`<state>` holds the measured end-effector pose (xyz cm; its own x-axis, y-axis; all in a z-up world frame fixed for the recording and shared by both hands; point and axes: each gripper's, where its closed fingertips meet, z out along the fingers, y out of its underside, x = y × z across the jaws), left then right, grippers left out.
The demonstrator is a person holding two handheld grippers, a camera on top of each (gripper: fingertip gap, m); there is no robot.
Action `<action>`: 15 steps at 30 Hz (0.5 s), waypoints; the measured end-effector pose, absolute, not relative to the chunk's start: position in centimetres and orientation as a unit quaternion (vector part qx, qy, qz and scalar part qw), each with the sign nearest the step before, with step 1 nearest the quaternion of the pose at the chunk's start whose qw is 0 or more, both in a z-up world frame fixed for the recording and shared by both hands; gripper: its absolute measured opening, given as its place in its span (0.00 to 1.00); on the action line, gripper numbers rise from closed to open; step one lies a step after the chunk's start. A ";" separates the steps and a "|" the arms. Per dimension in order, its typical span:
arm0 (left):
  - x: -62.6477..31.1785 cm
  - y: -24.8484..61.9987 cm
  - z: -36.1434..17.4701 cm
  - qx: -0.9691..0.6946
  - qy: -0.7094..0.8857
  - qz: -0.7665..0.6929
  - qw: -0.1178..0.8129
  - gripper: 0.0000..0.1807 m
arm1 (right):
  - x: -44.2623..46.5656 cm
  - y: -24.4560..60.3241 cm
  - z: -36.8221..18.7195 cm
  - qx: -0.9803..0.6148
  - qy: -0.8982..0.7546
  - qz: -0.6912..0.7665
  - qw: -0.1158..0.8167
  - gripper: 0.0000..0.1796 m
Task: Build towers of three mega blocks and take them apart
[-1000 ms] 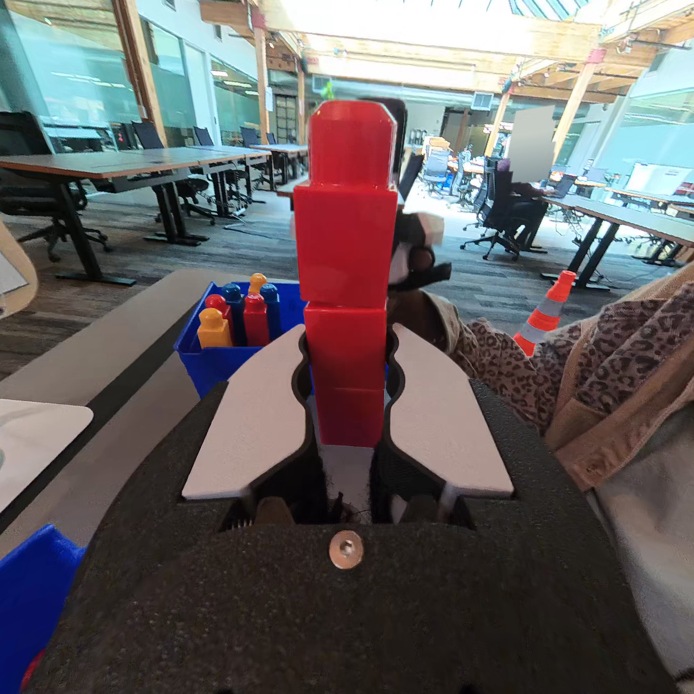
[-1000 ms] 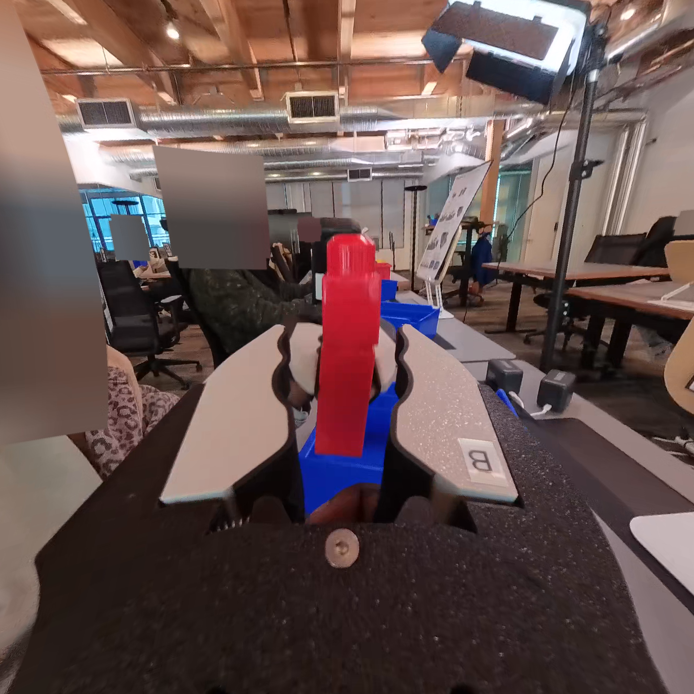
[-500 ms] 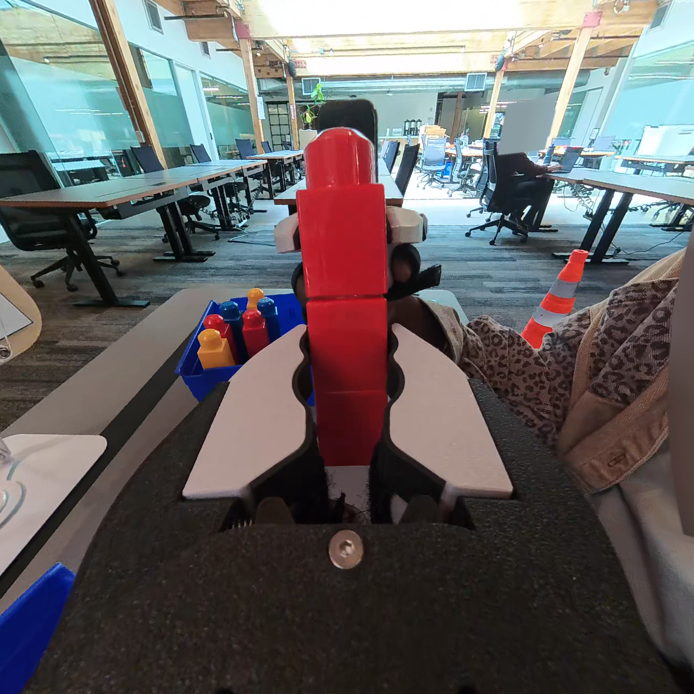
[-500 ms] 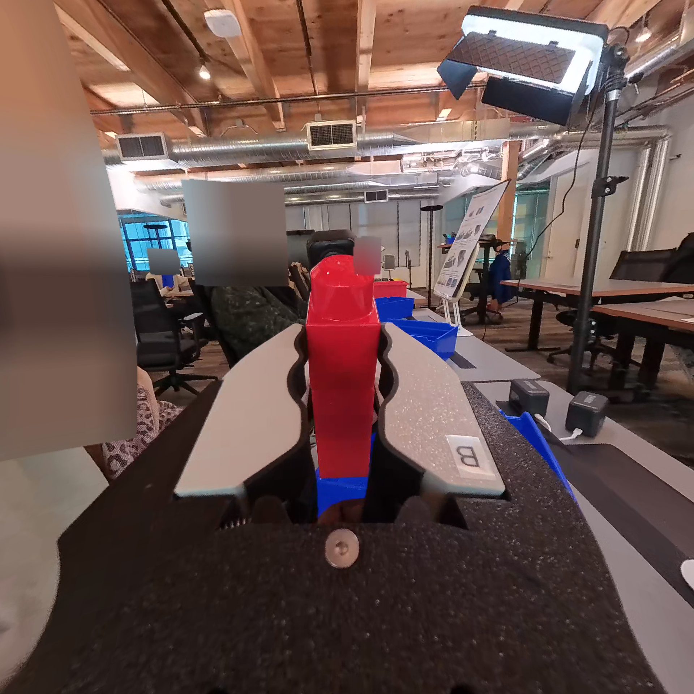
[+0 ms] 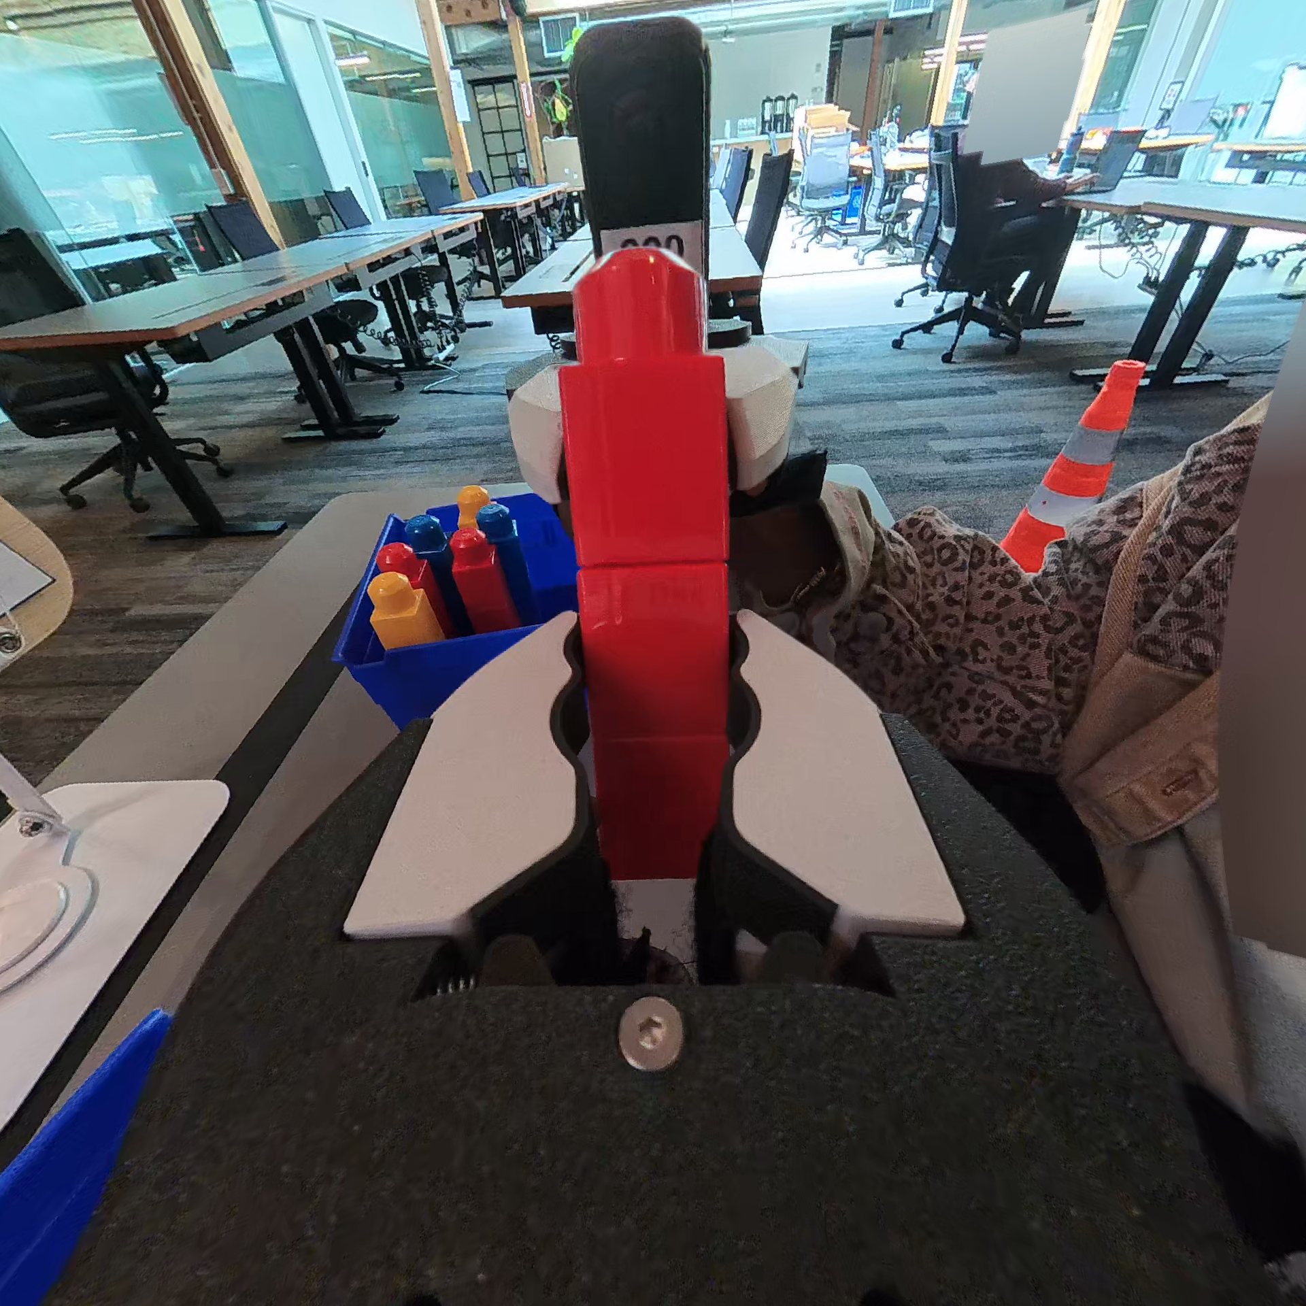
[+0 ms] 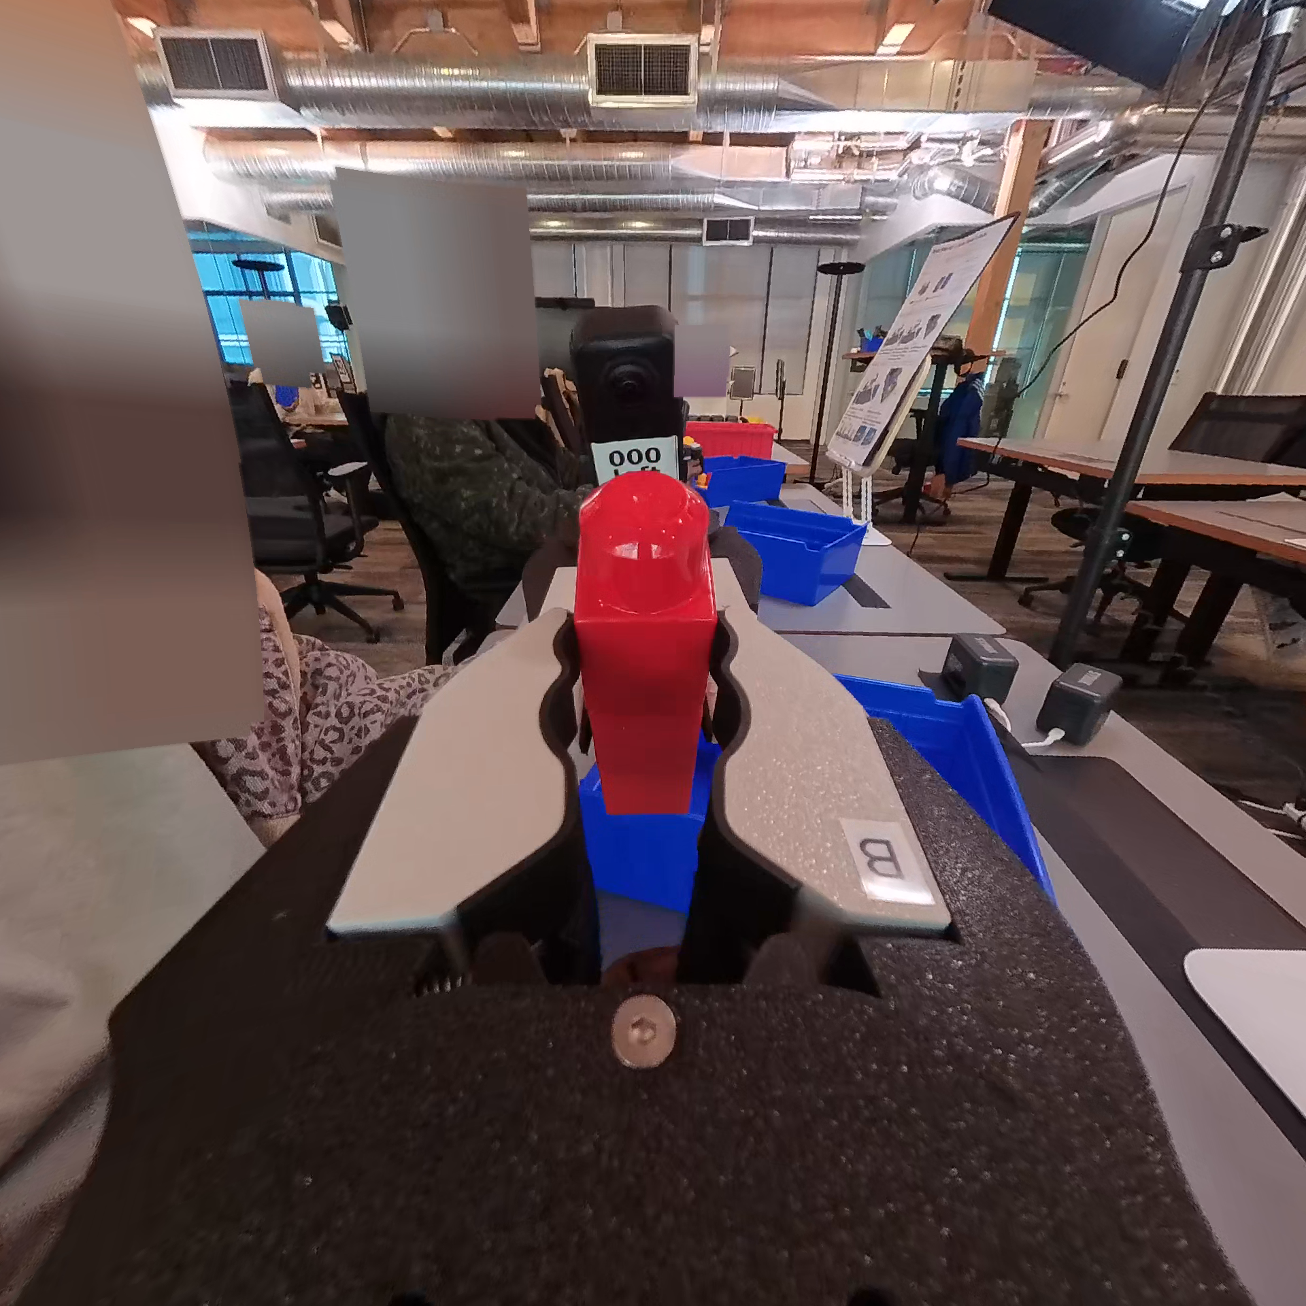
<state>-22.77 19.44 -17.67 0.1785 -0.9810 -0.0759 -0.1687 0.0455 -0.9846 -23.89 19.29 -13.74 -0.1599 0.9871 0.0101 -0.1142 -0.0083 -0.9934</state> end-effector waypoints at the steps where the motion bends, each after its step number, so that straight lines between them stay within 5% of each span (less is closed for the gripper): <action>1: -22.7 19.4 -17.8 -0.568 0.509 -0.391 0.515 0.20 | -23.8 19.2 -13.9 -0.429 -0.514 0.564 0.485 0.20; 15: -23.2 19.0 -19.3 -0.590 0.542 -0.349 0.486 0.20 | -23.8 18.8 -15.9 -0.444 -0.561 0.526 0.460 0.20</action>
<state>-23.23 18.99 -19.29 0.1694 -0.9789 -0.1138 -0.2998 0.0588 -0.9522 -23.79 18.77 -15.94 -0.1838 0.9817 0.0491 0.0139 0.0525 -0.9985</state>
